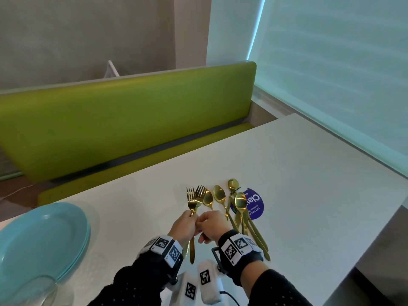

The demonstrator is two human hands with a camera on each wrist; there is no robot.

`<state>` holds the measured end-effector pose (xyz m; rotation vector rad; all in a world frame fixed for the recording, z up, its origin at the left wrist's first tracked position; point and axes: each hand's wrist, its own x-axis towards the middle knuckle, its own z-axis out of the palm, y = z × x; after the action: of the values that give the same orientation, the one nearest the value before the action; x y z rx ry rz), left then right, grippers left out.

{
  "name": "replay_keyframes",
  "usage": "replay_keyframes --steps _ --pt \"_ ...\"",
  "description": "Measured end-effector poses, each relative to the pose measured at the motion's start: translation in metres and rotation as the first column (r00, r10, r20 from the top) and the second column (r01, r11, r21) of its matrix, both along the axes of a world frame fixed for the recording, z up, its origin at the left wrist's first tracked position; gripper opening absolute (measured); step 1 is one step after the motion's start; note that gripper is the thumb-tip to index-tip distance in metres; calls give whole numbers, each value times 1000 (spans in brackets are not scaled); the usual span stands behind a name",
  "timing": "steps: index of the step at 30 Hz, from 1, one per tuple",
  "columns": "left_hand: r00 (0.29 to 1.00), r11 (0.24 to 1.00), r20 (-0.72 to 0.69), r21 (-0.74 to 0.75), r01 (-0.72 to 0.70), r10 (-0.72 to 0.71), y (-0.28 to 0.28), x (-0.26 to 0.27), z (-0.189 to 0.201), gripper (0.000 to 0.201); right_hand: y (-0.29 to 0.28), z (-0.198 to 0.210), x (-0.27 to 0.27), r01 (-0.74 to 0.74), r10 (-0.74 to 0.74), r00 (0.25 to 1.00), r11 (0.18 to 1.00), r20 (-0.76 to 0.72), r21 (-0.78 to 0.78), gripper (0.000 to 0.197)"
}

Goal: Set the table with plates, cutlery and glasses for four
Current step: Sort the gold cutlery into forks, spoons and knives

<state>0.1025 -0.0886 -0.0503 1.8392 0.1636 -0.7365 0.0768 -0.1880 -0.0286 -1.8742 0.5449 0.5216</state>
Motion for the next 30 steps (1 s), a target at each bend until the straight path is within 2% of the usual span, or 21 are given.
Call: replay_keyframes --steps 6,9,18,23,25,27,30 --pt "998 994 -58 -105 -28 22 -12 -9 3 22 -21 -3 -14 48 -46 999 989 -16 140 8" --pt "998 995 -54 -96 -16 11 -17 -12 2 21 -26 -1 -19 78 -71 997 977 -44 197 7" --pt "997 994 -68 -100 42 -49 -25 -20 5 25 -32 -3 -25 85 -85 996 986 -5 142 10" --pt "998 998 -53 -49 28 -30 -28 -21 7 28 -40 -6 -29 73 -75 997 980 3 184 6" --pt "997 999 -72 -35 -4 1 -28 -20 7 27 -51 -8 -31 71 -73 997 995 16 74 8" --pt "992 998 -118 -52 -46 39 -25 -18 9 26 -70 -14 -30 112 -110 994 983 22 -146 10" --pt "991 998 -119 -24 -60 56 -21 -15 9 28 -97 -25 -30 160 -182 983 883 -9 -441 11"
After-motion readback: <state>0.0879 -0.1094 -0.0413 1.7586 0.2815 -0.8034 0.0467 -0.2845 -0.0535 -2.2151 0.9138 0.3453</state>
